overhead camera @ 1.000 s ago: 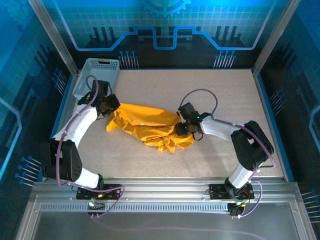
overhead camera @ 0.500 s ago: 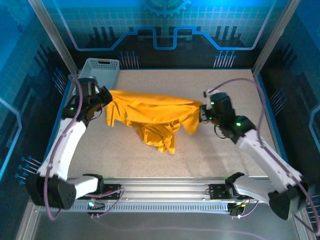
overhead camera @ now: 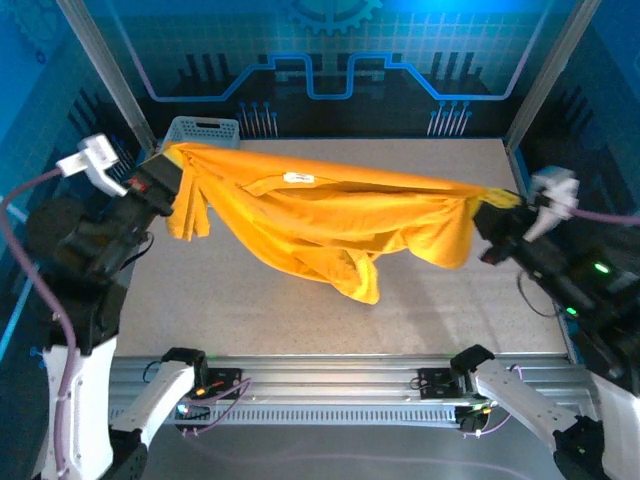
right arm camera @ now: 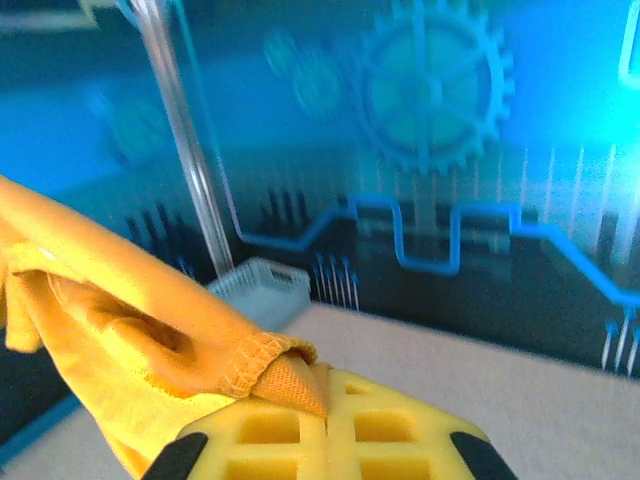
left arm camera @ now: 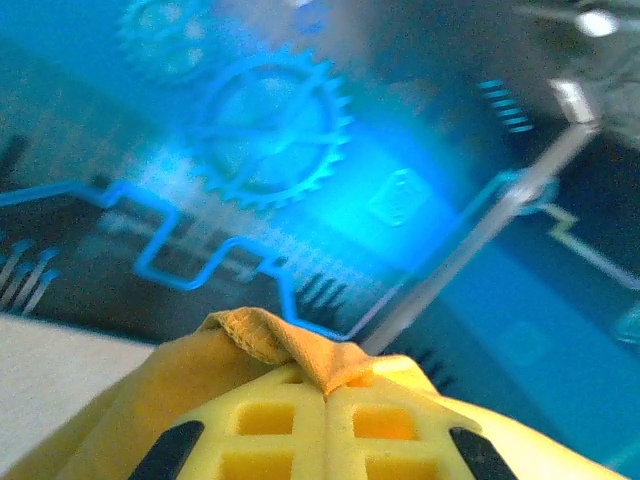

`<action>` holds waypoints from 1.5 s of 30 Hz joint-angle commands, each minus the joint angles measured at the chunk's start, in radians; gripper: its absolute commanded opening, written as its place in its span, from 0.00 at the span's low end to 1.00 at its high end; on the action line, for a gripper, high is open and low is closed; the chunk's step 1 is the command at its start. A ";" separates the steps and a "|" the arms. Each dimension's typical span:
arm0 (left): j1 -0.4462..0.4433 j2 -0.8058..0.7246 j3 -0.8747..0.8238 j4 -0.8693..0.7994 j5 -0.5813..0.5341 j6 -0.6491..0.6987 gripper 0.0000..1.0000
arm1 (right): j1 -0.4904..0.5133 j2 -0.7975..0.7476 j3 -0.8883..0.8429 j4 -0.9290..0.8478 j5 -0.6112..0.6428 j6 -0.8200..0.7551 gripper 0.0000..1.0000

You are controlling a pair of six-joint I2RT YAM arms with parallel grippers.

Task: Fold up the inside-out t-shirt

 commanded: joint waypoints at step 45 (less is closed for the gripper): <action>-0.071 1.183 0.543 -0.406 -0.411 0.211 0.91 | -0.376 1.149 0.289 -0.004 0.069 0.040 0.85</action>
